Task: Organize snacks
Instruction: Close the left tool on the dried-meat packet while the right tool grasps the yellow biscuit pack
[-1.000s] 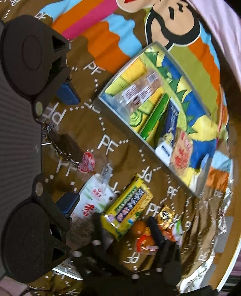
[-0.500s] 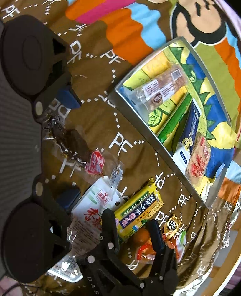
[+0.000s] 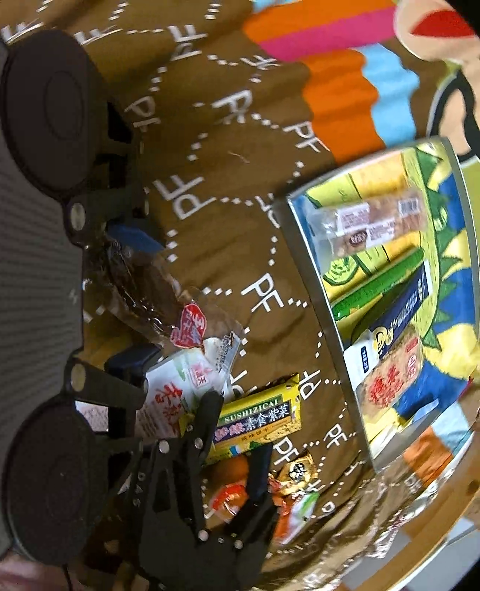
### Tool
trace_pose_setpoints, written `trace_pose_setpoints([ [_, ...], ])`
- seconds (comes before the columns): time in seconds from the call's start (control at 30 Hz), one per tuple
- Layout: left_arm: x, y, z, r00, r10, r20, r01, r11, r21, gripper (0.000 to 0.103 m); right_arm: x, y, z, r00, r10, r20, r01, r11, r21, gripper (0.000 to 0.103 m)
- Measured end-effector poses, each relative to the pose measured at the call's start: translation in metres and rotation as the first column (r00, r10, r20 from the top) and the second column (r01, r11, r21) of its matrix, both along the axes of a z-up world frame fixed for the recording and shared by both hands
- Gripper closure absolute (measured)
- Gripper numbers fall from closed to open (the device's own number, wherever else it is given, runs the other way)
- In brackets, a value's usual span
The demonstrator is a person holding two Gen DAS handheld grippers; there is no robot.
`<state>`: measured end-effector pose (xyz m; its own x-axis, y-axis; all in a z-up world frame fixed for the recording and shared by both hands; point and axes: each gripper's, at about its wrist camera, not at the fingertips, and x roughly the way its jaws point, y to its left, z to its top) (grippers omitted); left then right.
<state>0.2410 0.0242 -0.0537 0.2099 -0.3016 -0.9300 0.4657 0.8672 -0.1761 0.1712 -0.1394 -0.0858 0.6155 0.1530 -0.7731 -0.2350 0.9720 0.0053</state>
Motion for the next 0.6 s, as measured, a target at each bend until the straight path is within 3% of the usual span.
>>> trace_pose_setpoints([
  [0.2,-0.005,0.003,0.004,1.000,-0.001,-0.015,0.001,1.000,-0.012,0.043,-0.003,-0.001,0.004,0.999,0.037,-0.023,-0.037,0.999,0.018,0.032],
  [0.27,-0.004,0.000,0.003,1.000,-0.012,-0.016,0.012,1.000,-0.015,0.034,-0.004,-0.001,0.004,0.999,0.042,-0.023,-0.042,0.999,0.015,0.031],
  [0.33,-0.002,-0.004,0.000,1.000,-0.028,-0.013,0.028,0.999,-0.022,0.023,-0.001,-0.003,0.002,0.999,0.026,-0.032,-0.026,0.999,0.024,0.021],
  [0.6,-0.005,-0.018,-0.007,0.994,-0.107,0.003,0.107,0.993,0.042,0.023,0.001,-0.002,-0.005,1.000,0.018,-0.023,-0.018,1.000,0.024,0.014],
])
